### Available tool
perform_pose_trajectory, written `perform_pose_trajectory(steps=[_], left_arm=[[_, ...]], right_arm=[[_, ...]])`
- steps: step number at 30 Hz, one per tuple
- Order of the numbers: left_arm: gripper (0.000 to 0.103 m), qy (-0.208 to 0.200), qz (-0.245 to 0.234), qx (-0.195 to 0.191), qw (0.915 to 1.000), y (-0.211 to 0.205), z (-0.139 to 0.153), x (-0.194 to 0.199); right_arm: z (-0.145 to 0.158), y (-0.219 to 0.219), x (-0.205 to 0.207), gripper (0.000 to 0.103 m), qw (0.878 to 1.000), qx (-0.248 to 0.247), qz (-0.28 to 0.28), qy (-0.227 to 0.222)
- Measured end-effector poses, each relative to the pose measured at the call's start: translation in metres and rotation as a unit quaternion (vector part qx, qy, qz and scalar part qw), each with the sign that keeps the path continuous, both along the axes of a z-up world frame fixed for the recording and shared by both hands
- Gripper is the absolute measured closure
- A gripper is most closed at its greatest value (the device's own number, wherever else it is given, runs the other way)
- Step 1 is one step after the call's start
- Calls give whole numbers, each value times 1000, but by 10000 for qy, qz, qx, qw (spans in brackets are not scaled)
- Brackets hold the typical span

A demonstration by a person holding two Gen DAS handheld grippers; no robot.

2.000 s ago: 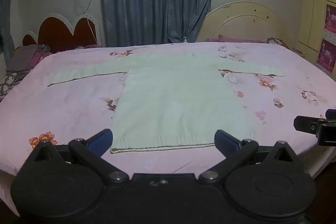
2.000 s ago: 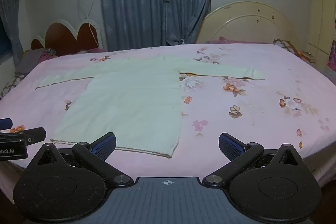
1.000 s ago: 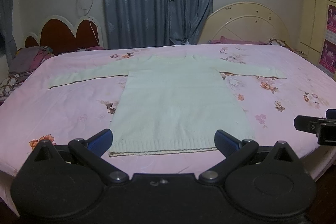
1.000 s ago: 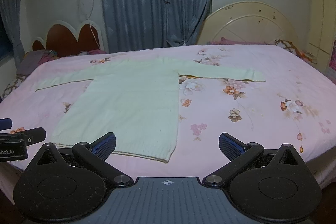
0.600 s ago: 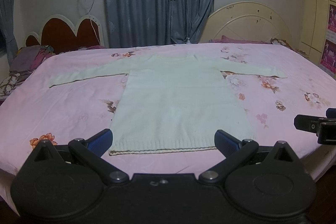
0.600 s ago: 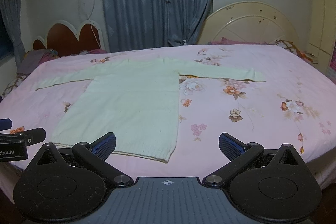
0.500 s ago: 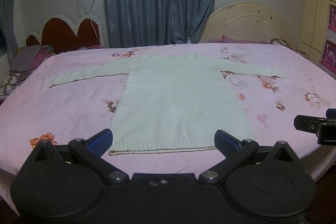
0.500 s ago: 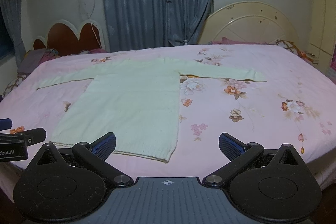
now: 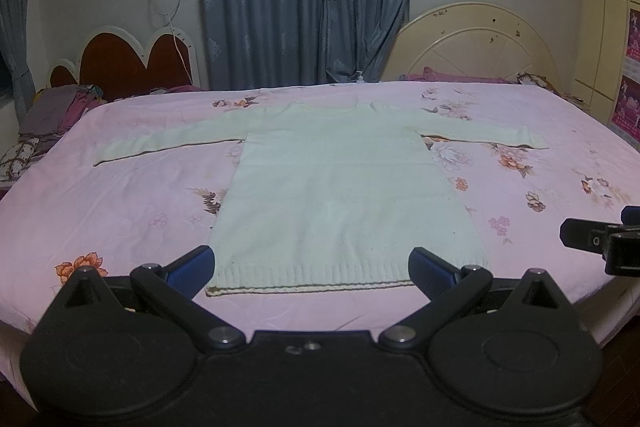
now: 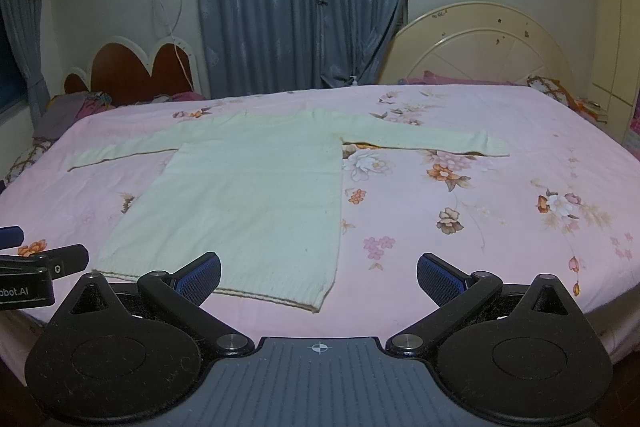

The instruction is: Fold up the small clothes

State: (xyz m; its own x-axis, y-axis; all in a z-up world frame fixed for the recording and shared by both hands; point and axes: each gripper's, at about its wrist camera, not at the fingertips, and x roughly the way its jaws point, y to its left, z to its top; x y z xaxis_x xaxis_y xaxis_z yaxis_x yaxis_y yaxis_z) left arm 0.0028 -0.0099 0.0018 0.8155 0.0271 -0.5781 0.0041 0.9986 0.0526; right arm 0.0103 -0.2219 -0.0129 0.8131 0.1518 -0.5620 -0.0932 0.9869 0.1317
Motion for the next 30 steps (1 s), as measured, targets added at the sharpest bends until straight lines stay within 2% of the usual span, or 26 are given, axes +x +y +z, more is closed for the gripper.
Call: perform_pose_trajectory(steps=[30], left_arm=[[0, 9, -1, 9, 10000, 0, 2, 2]], right_arm=[[-1, 0, 2, 0, 10000, -16, 17, 9]])
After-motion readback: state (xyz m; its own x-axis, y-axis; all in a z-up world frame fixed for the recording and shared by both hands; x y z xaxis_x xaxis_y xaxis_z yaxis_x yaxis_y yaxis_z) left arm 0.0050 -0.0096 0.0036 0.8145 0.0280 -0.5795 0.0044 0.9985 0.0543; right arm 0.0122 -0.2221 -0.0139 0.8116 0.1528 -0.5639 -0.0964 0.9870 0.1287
